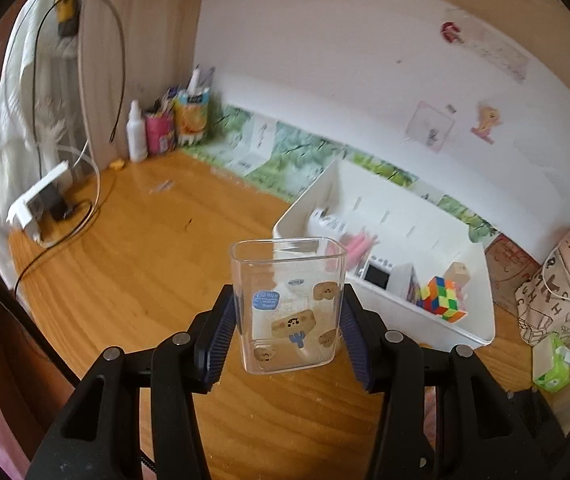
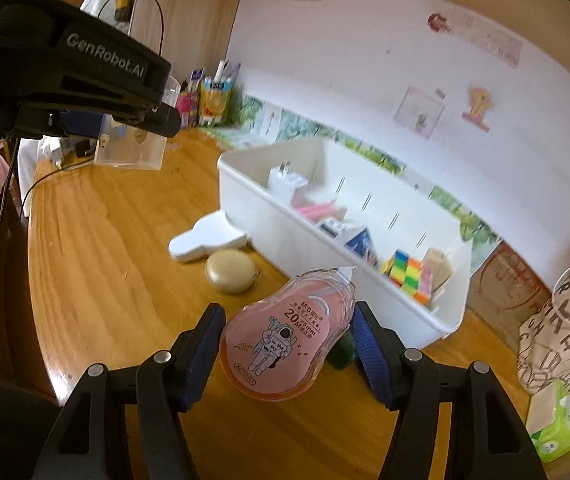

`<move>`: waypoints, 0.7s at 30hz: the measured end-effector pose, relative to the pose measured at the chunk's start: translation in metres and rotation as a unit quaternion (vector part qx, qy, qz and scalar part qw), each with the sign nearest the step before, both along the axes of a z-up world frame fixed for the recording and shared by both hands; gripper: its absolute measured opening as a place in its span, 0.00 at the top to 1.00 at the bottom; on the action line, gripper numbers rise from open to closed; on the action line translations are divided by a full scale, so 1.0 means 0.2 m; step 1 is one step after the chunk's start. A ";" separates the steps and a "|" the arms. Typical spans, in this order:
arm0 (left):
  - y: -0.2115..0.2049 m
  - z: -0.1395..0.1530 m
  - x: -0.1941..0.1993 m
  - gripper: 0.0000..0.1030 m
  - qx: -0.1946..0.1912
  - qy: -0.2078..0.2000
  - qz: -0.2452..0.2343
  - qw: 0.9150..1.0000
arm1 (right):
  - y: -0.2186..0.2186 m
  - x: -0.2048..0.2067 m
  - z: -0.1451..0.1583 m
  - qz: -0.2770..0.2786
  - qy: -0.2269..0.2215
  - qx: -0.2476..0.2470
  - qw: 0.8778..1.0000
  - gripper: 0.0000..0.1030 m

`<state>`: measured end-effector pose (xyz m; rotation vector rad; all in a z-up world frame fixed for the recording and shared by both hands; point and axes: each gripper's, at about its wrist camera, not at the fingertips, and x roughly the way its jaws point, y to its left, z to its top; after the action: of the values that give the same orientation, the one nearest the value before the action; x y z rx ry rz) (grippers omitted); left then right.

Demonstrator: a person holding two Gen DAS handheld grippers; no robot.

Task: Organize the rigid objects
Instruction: 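Lift cup with left tool while right tool lifts tape dispenser toward bin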

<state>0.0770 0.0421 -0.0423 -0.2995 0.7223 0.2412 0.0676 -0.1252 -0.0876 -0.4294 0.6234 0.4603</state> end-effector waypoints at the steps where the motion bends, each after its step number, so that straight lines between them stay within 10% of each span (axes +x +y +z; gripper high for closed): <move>1: 0.00 0.01 0.00 0.48 0.003 -0.004 -0.002 1.000 | 0.00 0.01 0.02 -0.003 -0.007 0.002 1.000 0.37; 21: -0.03 0.15 0.17 0.48 0.038 -0.084 -0.045 0.995 | -0.13 0.28 0.20 -0.077 -0.084 0.071 0.991 0.37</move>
<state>0.1102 0.0356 -0.0116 -0.2126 0.5582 0.1559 0.1234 -0.1510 -0.0485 -0.2785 0.4532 0.3144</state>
